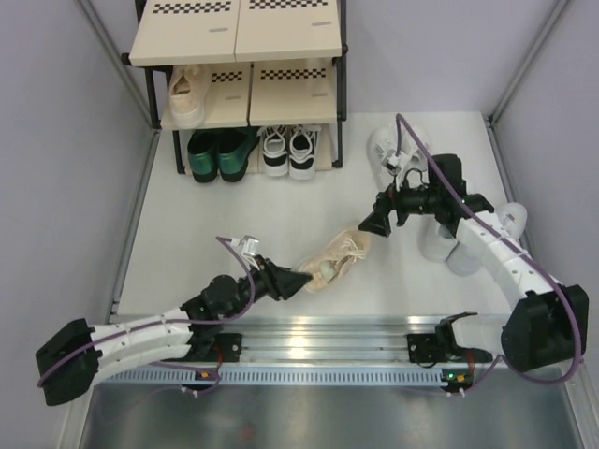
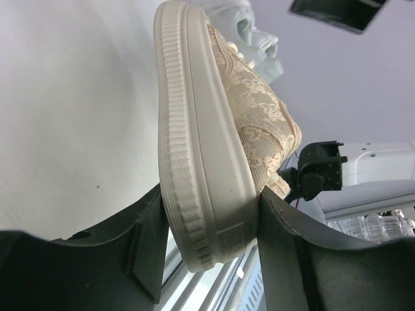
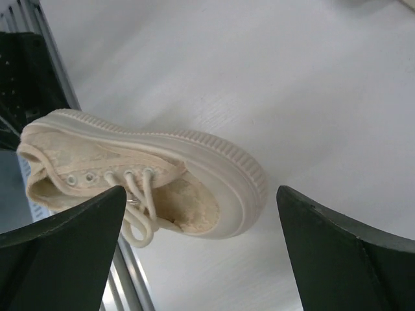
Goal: Place and organize the shoes onto the shoe shelf
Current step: Pick up the shoe at the center of the board.
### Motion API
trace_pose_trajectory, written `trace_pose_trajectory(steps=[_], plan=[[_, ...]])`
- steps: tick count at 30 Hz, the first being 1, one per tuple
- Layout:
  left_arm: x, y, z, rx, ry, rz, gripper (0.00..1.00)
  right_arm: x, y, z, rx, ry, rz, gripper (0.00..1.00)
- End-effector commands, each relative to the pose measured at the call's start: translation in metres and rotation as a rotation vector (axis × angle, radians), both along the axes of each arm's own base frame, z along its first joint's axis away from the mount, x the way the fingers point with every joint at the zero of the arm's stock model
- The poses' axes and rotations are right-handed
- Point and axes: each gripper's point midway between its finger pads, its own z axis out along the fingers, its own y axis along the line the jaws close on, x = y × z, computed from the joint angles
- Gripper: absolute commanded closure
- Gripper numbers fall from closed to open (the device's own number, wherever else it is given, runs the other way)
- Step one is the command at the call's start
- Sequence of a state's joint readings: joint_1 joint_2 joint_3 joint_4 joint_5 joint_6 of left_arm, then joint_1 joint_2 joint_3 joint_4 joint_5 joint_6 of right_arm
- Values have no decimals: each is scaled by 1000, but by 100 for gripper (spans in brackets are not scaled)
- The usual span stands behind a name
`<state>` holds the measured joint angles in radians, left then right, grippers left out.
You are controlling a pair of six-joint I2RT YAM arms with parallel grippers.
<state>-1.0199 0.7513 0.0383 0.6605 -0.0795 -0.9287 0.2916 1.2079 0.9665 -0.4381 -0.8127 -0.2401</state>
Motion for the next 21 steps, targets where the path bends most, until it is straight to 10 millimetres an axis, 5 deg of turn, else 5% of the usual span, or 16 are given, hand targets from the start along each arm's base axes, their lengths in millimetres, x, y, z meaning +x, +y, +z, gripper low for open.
trace_pose_trajectory(steps=[1,9,21], plan=[[6,9,73,-193,-196,47,100,11,1,14,180,132,-43,0],[7,24,99,-246,-253,101,100,16,5,26,348,249,-80,1],[9,29,142,-342,-309,130,100,12,21,35,377,281,9,1]])
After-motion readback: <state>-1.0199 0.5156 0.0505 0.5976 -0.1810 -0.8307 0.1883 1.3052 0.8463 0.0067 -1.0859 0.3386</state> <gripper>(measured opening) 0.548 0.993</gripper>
